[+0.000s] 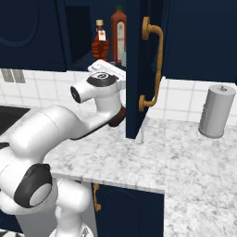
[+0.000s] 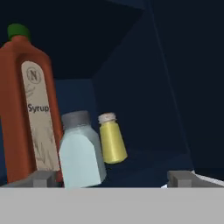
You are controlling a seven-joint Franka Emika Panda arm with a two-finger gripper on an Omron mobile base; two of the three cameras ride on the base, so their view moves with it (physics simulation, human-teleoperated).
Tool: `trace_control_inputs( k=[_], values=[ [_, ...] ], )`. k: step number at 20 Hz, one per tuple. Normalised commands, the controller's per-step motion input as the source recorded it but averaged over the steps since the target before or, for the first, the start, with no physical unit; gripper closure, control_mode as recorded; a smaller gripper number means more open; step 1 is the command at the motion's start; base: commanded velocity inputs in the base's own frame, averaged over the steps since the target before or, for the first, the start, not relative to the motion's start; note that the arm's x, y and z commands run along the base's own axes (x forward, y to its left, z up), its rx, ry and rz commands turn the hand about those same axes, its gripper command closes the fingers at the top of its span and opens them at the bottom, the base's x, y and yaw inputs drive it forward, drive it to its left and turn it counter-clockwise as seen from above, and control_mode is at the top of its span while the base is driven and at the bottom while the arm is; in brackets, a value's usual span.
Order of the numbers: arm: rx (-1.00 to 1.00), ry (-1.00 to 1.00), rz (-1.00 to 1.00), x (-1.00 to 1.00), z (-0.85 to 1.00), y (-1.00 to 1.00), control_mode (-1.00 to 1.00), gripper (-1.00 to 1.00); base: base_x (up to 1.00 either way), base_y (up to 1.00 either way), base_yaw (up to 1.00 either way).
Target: Put the shaker and condiment bottle from the counter next to their counterparts in the cabinet.
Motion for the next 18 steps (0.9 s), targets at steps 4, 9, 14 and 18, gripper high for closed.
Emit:
trace_control_inputs(
  k=[4, 9, 14, 18],
  values=[
    [0.01, -0.03, 0.00, -1.00, -0.83, 0.70, -1.00, -1.00, 0.00, 0.00, 0.00],
    [0.00, -0.10, 0.00, -1.00, -0.86, 0.73, -1.00, -1.00, 0.00, 0.00, 0.00],
    [0.09, 0.06, 0.00, -1.00, -0.74, 0.57, -1.00, -1.00, 0.00, 0.00, 0.00],
    [0.14, 0.28, 0.00, -0.74, -0.44, 0.42, -1.00, -1.00, 0.00, 0.00, 0.00]
  ],
)
